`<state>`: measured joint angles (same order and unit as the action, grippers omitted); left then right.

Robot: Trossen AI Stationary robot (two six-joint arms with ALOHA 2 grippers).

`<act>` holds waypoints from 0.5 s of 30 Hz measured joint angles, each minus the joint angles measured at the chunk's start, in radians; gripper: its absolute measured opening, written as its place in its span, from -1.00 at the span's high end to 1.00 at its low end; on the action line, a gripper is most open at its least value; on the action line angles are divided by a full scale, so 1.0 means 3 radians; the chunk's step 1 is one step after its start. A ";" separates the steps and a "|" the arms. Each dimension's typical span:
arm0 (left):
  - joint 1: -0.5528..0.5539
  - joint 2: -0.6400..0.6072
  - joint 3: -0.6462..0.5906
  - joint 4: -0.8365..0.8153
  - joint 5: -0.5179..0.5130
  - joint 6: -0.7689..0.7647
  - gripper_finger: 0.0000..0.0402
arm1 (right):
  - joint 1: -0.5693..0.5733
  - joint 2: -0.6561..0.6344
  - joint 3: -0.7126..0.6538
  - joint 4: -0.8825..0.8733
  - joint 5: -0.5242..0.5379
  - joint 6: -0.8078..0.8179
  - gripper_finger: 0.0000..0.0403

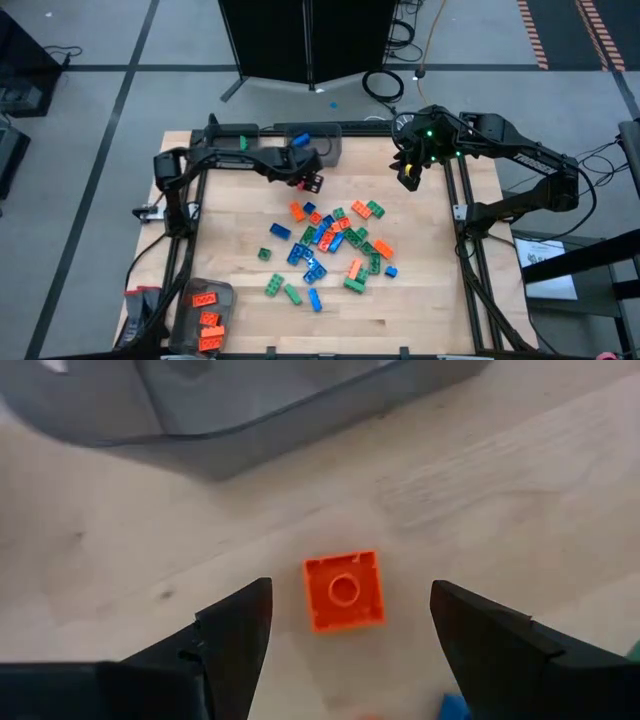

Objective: Sort blocks
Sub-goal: Put the orange gamepiece into the bottom black bin

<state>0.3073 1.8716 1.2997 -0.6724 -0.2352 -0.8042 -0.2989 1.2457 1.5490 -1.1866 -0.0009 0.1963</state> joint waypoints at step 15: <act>0.0006 0.0352 0.0000 0.0088 0.0062 0.0093 -0.28 | -0.0001 0.0000 0.0000 -0.0056 0.0000 -0.0084 0.33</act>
<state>0.3092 1.9770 1.2999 -0.6460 -0.2165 -0.7763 -0.2992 1.2457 1.5490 -1.2034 -0.0009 0.1709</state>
